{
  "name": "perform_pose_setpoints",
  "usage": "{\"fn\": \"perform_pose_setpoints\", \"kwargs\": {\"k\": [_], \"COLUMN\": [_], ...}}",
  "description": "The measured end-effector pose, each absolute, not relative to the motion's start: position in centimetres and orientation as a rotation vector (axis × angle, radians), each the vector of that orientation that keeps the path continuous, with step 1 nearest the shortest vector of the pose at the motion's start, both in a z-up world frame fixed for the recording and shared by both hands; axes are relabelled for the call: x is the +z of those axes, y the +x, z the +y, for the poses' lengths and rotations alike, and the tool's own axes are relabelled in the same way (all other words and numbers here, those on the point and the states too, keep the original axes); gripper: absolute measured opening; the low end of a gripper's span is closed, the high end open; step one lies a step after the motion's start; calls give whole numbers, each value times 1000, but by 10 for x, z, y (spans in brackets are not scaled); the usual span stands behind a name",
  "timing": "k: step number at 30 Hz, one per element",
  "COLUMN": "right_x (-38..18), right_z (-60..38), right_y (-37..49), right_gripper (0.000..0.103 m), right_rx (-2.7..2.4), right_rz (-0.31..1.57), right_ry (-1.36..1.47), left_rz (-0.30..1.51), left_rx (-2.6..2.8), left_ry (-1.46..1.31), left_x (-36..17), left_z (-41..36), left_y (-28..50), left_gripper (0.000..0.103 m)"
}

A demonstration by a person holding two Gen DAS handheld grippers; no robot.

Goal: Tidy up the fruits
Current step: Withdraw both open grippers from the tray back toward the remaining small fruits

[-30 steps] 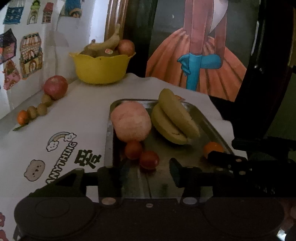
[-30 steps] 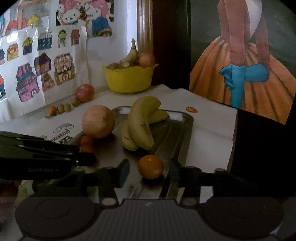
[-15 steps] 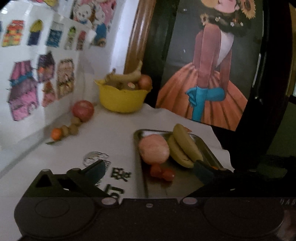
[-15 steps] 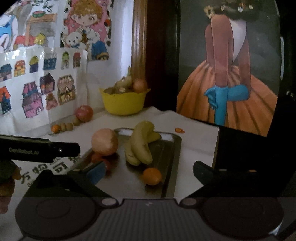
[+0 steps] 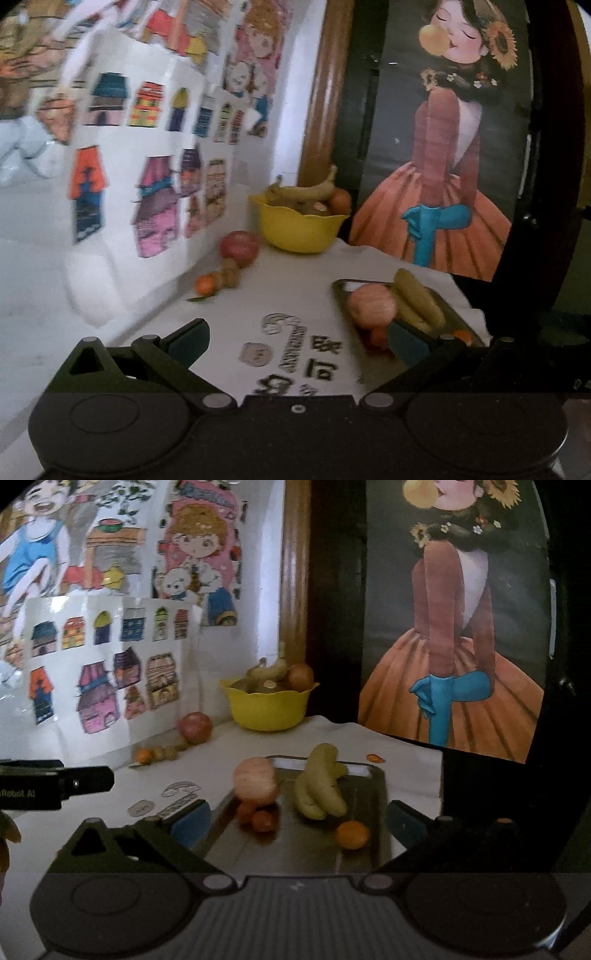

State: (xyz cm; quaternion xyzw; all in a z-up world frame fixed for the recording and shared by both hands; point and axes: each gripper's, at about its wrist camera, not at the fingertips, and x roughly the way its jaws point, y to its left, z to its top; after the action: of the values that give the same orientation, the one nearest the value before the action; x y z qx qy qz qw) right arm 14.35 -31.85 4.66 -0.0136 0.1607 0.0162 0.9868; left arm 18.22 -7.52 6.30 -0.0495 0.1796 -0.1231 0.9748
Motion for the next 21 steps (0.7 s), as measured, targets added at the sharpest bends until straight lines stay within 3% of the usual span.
{"fn": "perform_pose_setpoints", "kwargs": {"k": [21], "right_x": [25], "right_z": [-184], "right_y": [146], "right_gripper": [103], "right_rx": [236], "right_rz": [425], "right_ry": [-50], "left_rz": [414], "left_rx": [-19], "left_ry": [-56], "left_x": [46], "left_z": [31], "left_y": [162], "left_gripper": [102]}}
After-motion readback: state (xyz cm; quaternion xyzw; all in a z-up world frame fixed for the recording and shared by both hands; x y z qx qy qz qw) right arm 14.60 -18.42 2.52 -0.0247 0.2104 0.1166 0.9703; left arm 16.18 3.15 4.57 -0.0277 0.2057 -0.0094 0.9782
